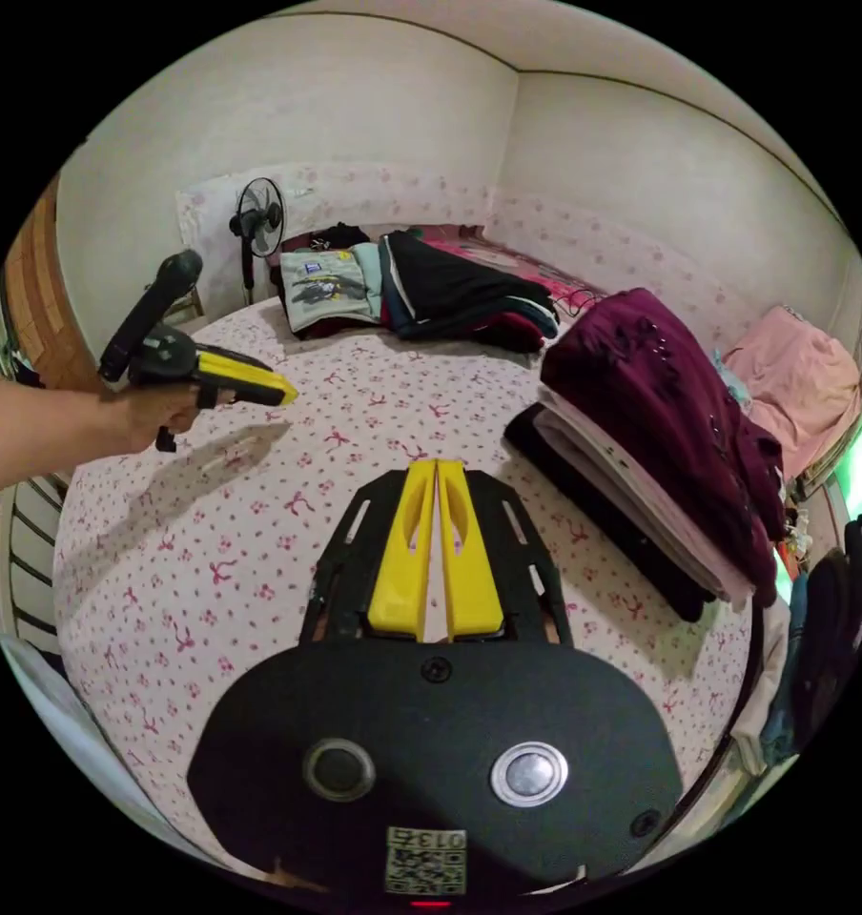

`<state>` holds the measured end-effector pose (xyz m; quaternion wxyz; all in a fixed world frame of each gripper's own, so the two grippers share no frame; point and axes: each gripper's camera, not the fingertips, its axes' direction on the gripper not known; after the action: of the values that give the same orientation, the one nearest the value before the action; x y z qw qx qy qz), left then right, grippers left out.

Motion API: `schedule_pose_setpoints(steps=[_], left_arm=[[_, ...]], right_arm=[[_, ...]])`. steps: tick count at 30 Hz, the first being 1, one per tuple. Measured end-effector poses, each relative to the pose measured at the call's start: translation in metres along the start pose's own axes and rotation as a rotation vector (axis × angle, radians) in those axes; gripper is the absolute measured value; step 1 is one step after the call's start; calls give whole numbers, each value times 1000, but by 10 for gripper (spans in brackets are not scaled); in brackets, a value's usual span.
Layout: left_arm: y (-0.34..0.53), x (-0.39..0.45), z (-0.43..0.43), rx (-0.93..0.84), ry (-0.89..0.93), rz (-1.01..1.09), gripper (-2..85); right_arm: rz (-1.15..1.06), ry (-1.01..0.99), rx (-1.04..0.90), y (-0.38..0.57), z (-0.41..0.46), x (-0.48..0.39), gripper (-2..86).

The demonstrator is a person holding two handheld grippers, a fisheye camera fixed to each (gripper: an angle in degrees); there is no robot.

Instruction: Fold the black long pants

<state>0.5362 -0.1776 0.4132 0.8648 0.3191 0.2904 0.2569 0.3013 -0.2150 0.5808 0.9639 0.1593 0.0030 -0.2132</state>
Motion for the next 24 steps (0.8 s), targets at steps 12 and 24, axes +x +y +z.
schedule_pose_setpoints(steps=[12,24], left_arm=[[-67,-137,-8,238,-8,20,73],[-98,-155,47,235,-194,251,68]], right_arm=[[37,18,14,-117,76,-36,47],[195,117,-48,-209,157,3,80]])
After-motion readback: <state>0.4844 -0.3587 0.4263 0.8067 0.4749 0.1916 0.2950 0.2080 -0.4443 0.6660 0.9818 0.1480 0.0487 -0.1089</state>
